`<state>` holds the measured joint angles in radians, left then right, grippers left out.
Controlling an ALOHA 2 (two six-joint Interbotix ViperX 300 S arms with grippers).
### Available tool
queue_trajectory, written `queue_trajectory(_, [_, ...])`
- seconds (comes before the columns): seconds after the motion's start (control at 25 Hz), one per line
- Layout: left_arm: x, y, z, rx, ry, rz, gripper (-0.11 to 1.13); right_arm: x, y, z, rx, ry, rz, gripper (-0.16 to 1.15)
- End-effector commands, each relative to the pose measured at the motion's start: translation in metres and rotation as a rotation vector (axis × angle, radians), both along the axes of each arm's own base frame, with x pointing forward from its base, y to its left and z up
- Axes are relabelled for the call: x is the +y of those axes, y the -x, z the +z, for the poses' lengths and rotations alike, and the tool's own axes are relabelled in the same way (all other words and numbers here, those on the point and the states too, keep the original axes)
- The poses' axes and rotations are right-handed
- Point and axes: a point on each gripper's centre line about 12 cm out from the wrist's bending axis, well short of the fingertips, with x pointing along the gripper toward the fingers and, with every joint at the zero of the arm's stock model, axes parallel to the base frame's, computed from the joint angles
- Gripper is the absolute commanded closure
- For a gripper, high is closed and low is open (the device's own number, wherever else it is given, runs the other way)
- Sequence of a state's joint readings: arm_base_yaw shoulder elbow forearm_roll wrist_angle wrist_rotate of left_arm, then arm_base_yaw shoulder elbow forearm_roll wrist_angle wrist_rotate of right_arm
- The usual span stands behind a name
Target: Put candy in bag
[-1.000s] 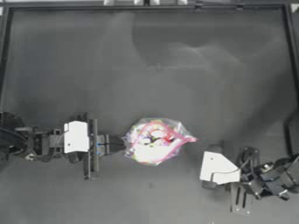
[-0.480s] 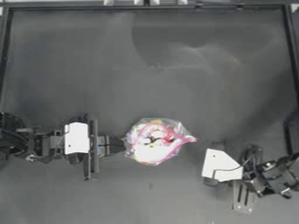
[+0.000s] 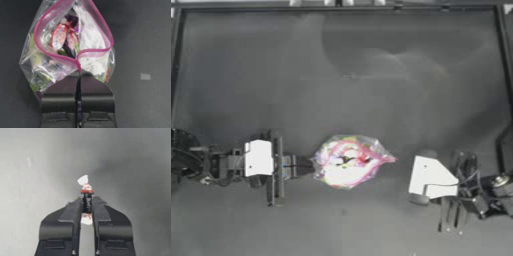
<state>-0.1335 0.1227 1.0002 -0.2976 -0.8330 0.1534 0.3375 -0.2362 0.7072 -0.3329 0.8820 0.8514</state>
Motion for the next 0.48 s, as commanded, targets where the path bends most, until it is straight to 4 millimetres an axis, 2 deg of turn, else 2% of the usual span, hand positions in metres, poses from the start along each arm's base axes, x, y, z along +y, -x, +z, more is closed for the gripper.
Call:
queue_trajectory(0.04, [-0.001,-0.006,0.011,-0.045,0.002,0.000,0.90,-0.007,-0.018,0.033,-0.113,0.024,0.008,0.55])
queue_trajectory(0.32, [-0.001,-0.008,0.011,-0.051,-0.001,-0.001,0.90,-0.020,-0.047,0.053,-0.214,0.065,0.028,0.55])
queue_trajectory(0.48, [-0.001,-0.009,0.009,-0.048,-0.001,-0.001,0.90,-0.025,-0.070,0.052,-0.265,0.061,0.060,0.55])
